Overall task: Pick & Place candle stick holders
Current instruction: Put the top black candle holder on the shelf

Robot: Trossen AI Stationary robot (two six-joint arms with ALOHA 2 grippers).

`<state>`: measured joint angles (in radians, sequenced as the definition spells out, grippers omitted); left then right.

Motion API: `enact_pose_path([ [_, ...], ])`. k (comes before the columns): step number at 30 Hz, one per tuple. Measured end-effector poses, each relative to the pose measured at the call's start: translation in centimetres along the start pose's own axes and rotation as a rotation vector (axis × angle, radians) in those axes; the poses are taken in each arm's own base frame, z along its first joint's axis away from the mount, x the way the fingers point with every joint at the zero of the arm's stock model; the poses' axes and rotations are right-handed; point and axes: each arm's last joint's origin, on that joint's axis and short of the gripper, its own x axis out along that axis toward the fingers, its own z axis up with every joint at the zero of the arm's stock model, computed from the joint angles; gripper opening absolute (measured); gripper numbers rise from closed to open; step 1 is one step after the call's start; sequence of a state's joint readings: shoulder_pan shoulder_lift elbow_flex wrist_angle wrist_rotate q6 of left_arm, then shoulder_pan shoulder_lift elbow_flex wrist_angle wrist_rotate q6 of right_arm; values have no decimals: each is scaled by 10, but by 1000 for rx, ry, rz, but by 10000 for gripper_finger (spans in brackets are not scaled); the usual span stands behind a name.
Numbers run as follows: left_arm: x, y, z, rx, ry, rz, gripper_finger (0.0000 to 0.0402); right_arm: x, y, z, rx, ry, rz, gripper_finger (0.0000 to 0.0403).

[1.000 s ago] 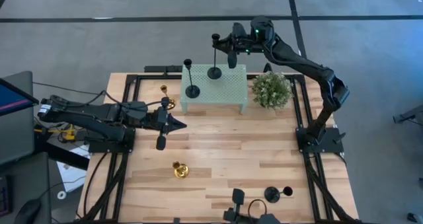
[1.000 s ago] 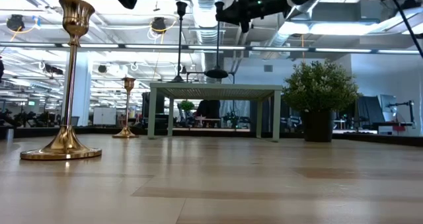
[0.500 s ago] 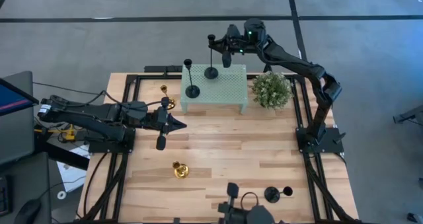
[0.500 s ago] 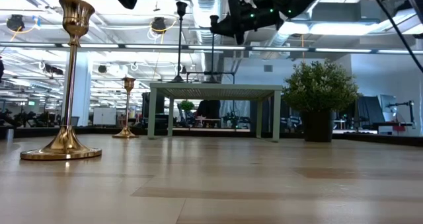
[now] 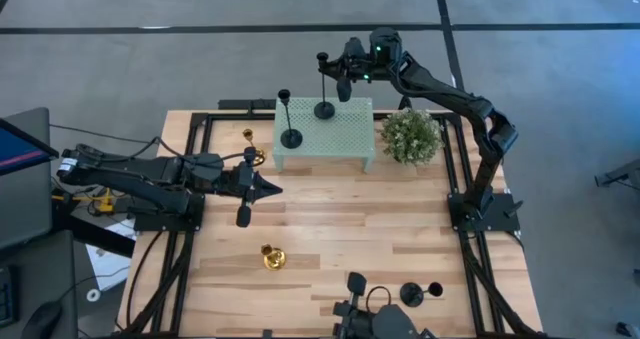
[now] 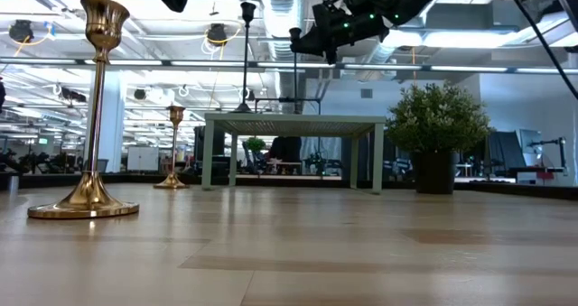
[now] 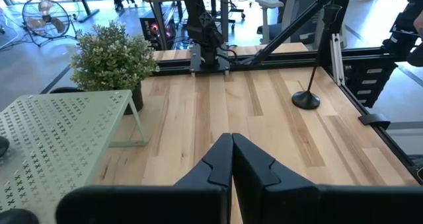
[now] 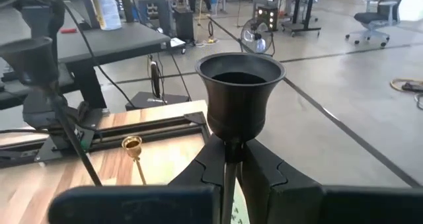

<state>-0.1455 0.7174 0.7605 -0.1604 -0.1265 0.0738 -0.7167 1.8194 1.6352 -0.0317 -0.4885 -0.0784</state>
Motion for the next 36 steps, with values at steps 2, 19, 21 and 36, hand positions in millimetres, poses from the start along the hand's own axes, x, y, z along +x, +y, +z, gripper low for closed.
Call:
enact_pose_path([
  [2,0,0,0,0,0,0,6,0,0,-2,5,15,0,14],
  [19,4,-2,-15,3,44,-3,7,1,1,-3,3,22,4,30],
  [21,5,-2,-18,4,53,-3,8,1,1,-3,7,22,5,56],
  [36,5,-2,-17,1,32,-2,5,-18,9,13,6,17,10,191],
])
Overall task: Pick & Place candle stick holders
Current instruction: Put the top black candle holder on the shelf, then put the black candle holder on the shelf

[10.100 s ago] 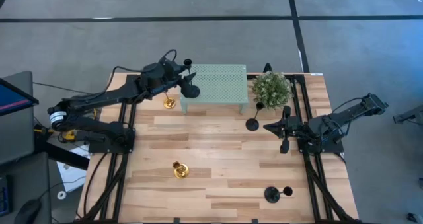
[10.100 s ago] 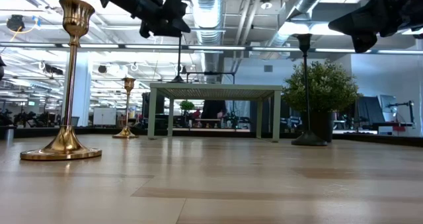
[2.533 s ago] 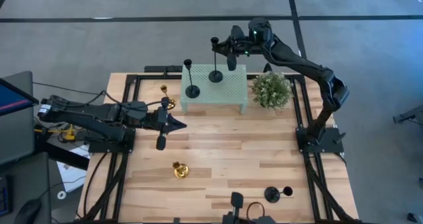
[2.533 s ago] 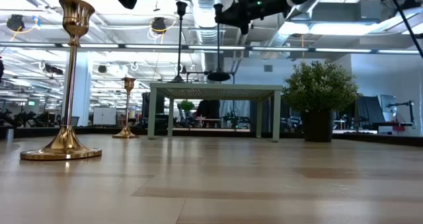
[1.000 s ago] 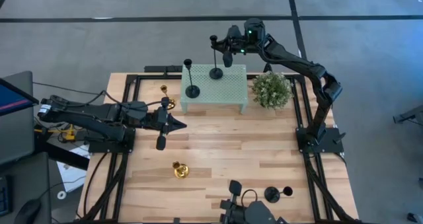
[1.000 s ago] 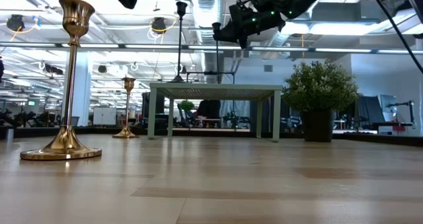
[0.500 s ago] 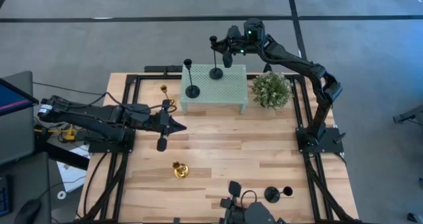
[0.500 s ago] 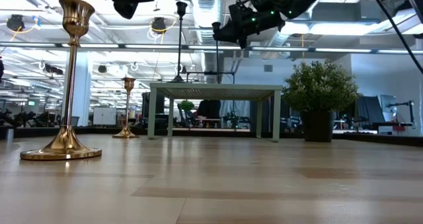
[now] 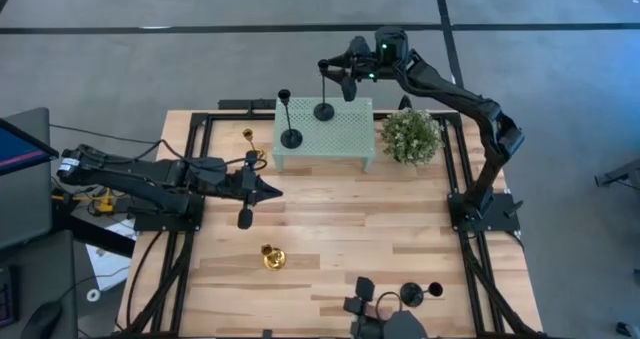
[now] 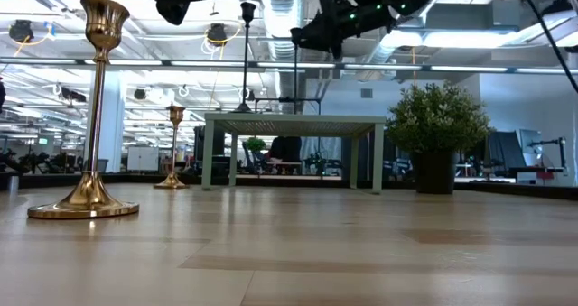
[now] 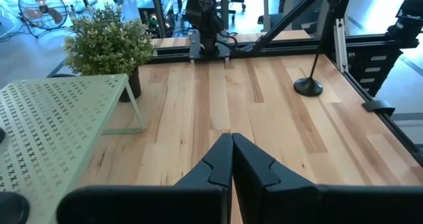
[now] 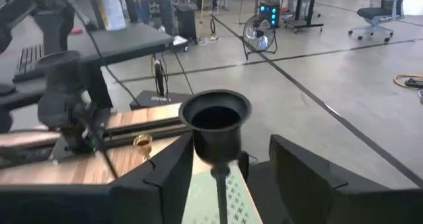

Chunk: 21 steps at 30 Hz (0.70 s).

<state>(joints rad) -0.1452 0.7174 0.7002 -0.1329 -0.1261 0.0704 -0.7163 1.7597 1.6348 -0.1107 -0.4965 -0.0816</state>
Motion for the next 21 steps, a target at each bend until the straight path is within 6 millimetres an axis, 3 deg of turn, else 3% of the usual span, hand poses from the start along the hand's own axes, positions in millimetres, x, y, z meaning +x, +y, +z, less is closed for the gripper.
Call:
enact_pose_path([
  [5,0,0,0,-1,-5,0,7,-24,9,12,-31,44,-13,205],
  [11,0,0,1,-1,-10,1,6,-68,30,33,-6,74,-15,202],
  [21,0,0,2,-3,-20,2,6,-150,109,53,15,182,128,136],
])
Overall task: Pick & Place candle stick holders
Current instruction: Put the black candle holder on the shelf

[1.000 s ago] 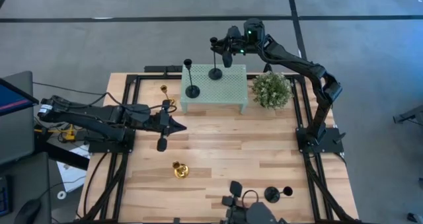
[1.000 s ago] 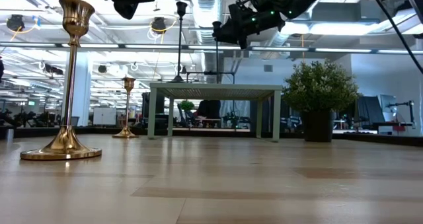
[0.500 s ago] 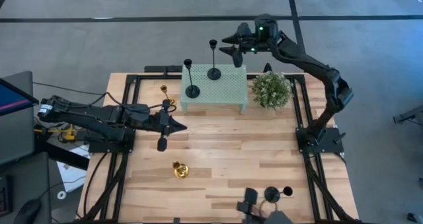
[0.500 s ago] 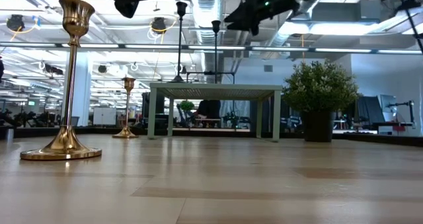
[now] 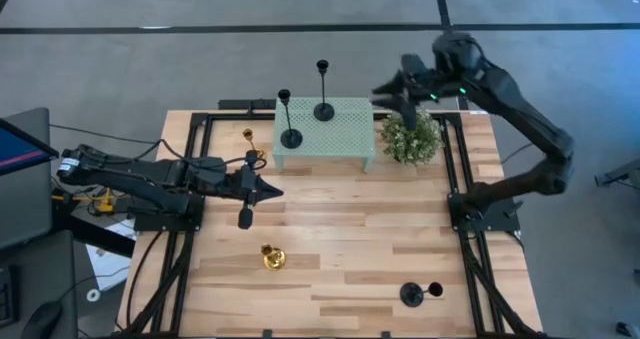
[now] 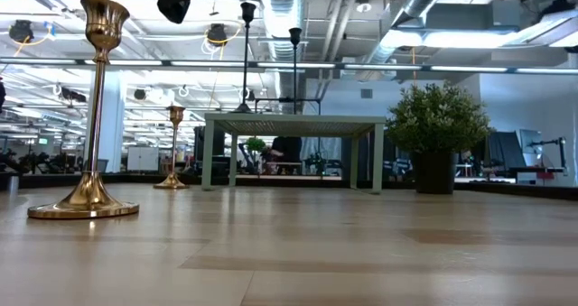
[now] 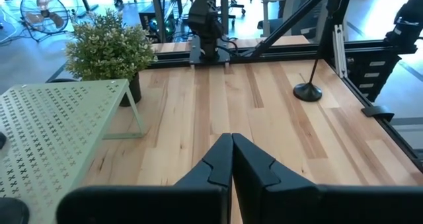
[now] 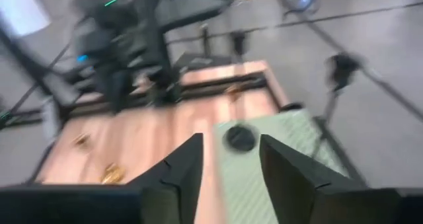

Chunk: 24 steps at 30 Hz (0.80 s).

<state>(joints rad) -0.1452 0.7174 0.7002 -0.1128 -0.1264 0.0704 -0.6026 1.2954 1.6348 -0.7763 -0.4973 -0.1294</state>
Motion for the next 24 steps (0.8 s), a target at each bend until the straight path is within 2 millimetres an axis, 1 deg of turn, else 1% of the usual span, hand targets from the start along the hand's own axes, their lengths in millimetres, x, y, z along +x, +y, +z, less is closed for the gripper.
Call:
enact_pose_path([
  [3,0,0,0,0,-2,-1,7,-19,29,-6,-17,62,58,110],
  [6,0,0,0,0,-2,-1,5,-35,56,-17,-46,132,98,87],
  [10,0,0,0,-1,-6,0,5,-48,80,-34,-77,170,118,63],
  [13,0,0,1,-1,-8,0,7,-54,91,-50,-81,188,118,53],
  [16,0,0,1,-1,-8,0,6,-56,99,-69,-86,219,129,46],
  [20,0,0,1,-1,-8,0,7,-53,106,-96,-74,236,128,32],
  [24,0,0,1,-1,-9,0,6,-48,109,-119,-99,210,131,11],
])
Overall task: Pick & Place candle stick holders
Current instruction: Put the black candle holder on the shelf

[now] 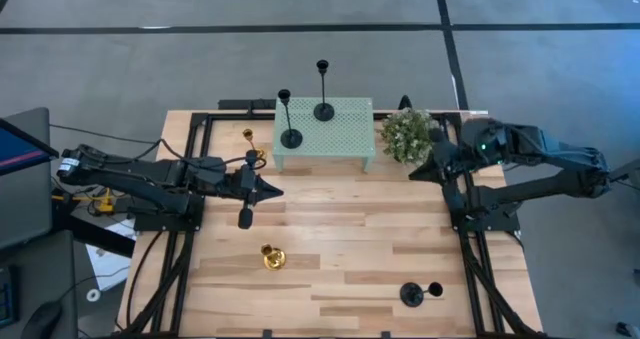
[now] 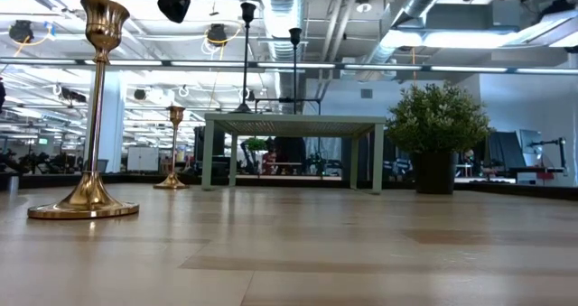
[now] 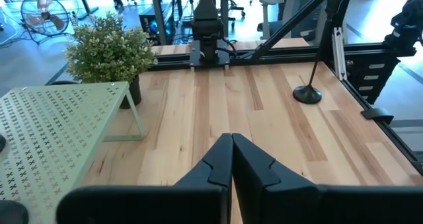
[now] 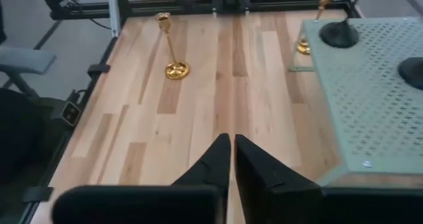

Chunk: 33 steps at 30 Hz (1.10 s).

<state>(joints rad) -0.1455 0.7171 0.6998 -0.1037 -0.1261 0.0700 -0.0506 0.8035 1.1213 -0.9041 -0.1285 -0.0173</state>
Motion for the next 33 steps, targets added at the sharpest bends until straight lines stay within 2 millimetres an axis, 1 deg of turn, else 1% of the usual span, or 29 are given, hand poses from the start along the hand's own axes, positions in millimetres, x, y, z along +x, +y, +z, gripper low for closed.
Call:
enact_pose_path([
  [3,0,0,0,0,1,0,5,6,2,-12,3,-10,16,2],
  [10,0,0,0,-8,1,0,6,16,5,-42,163,77,23,1],
  [14,0,0,0,-8,0,0,7,17,8,-53,188,117,31,1],
  [19,0,0,0,-8,1,0,9,20,10,-54,179,124,49,2],
  [28,0,0,0,-2,0,2,10,39,9,-49,177,177,33,1],
  [30,-1,2,0,1,6,48,7,44,9,-49,178,196,30,1],
  [33,-9,6,-4,5,57,181,4,50,8,-49,180,220,24,1],
])
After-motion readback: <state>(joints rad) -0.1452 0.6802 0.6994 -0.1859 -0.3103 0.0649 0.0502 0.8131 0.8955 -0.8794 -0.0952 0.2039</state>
